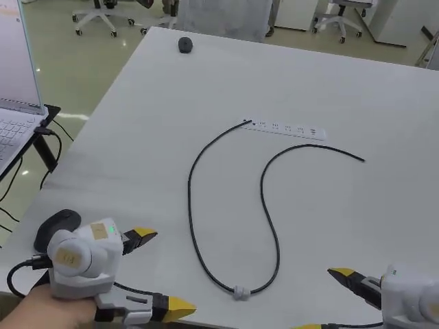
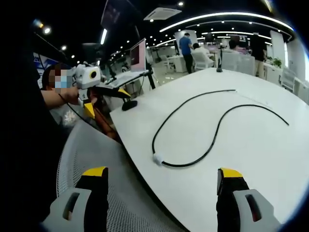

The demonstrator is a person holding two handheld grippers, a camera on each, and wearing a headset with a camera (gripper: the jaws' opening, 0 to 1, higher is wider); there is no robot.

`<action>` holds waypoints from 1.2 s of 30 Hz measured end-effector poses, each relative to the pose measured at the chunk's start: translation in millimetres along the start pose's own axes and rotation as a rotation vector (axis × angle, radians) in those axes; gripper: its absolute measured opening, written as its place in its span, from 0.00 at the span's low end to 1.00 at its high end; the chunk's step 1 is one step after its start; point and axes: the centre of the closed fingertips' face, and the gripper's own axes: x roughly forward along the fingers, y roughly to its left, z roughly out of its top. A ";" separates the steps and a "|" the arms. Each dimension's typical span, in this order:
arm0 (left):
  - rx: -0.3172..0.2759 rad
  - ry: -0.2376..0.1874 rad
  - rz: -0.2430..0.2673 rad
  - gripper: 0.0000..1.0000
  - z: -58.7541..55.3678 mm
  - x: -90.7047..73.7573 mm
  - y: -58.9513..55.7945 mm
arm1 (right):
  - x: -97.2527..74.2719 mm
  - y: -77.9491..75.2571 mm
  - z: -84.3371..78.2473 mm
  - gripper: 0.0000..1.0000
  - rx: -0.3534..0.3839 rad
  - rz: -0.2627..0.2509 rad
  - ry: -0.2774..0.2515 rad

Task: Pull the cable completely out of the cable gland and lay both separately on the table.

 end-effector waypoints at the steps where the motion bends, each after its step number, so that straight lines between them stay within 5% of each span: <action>1: 0.000 -0.001 0.000 0.95 0.2 0.0 -0.1 | 0.4 0.5 0.9 0.94 -0.001 0.001 0.000; 21: -0.012 0.000 0.000 0.94 -6.9 0.9 -0.5 | 28.6 14.6 22.1 0.91 -0.101 0.054 0.041; 36: -0.017 0.000 -0.004 0.92 -11.7 4.5 -3.5 | 60.7 20.6 21.6 0.79 -0.229 0.105 0.167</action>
